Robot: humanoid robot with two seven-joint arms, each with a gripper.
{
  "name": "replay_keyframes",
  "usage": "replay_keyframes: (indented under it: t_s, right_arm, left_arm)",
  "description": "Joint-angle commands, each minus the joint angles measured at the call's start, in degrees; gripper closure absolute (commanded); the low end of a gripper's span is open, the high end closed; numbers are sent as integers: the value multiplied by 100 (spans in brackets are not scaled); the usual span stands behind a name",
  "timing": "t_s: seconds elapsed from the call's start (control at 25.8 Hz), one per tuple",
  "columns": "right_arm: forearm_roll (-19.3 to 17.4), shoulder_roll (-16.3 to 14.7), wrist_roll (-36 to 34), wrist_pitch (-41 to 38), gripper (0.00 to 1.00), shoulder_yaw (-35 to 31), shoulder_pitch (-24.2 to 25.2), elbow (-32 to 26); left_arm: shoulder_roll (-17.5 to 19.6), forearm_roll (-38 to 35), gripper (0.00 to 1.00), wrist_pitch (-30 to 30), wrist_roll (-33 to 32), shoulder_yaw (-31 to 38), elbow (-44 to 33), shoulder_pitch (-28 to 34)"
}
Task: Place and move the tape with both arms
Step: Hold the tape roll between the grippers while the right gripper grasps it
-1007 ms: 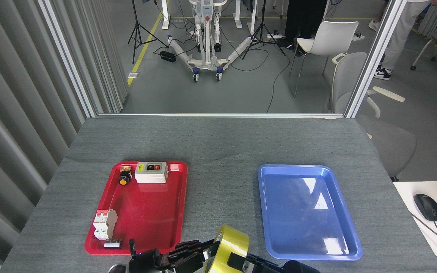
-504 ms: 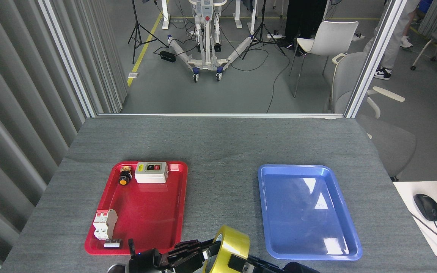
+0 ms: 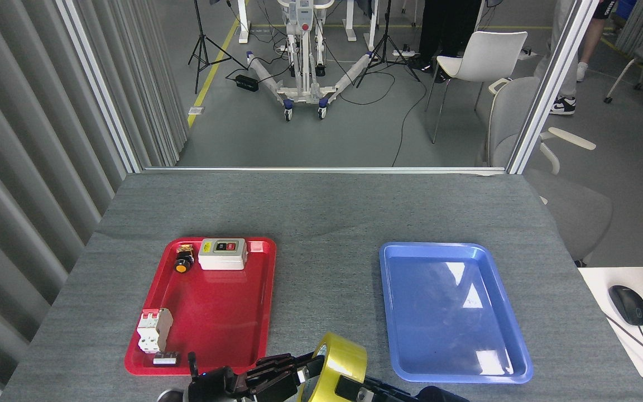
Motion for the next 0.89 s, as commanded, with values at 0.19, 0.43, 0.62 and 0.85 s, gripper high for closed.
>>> replay_keyframes:
  t_s: [0.19, 0.43, 0.62, 0.85]
  right_arm:
    - [-1, -8, 2, 4, 68, -9, 5, 20]
    - [-1, -8, 2, 4, 68, -9, 5, 29]
    - [-1, -8, 2, 4, 68, -9, 5, 29]
    - [-9, -166, 19, 4, 68, -167, 23, 37]
  left_arm:
    - [0, 1, 100, -4, 22, 24, -26, 7]
    - [0, 1, 100, -4, 22, 33, -26, 16]
    - [0, 1, 100, -4, 22, 33, -26, 16]
    - [0, 1, 100, -4, 22, 42, -26, 25]
